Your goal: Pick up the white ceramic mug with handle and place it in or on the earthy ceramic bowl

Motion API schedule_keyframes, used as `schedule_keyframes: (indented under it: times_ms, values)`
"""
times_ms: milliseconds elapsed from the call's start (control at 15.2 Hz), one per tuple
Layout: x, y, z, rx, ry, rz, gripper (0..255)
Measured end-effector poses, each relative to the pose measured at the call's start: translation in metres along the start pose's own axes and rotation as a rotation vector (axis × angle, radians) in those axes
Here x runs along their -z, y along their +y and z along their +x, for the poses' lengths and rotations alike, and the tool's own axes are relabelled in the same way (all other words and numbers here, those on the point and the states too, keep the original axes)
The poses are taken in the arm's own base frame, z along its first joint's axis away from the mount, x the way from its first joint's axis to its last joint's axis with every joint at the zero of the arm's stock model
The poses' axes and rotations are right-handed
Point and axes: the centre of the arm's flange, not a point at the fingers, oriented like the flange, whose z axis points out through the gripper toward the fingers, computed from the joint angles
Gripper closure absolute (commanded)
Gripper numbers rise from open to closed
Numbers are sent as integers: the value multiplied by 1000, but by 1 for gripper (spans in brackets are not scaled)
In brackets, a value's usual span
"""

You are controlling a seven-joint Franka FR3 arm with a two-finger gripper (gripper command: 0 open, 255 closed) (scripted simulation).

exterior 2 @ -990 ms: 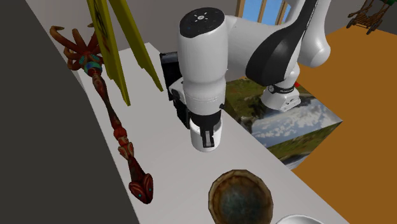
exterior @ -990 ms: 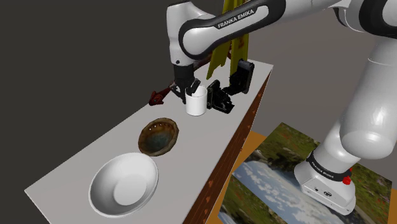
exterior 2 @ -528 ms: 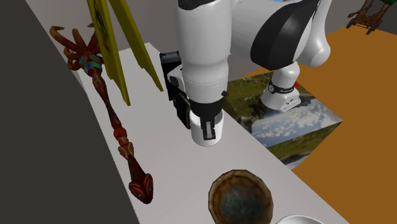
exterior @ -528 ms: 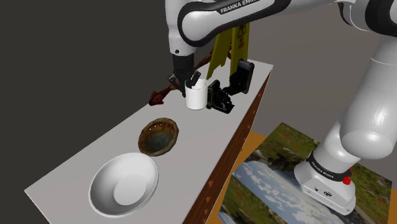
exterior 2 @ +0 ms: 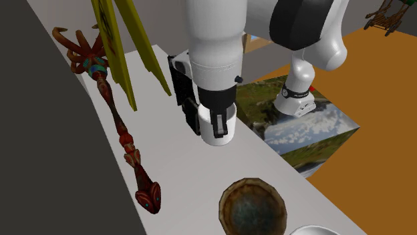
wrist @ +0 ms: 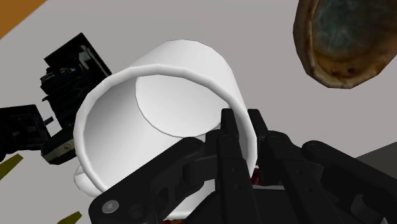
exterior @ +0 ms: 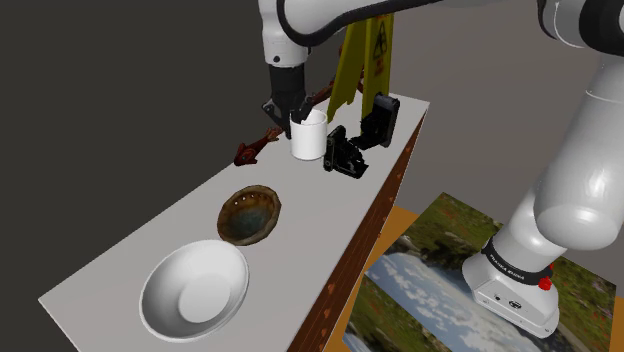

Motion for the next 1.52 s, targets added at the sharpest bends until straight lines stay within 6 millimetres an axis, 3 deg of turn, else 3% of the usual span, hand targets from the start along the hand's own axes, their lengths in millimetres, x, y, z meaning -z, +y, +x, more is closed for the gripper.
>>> schedule_keyframes:
  times_ms: [330,594,1254,1518]
  values:
    - [23,-5,-5,0,0,0,255]
    - [33,-46,-23,2,0,0,255]
    - [42,-174,-67,2,0,0,255]
    - [32,-191,-73,1,-1,-1,255]
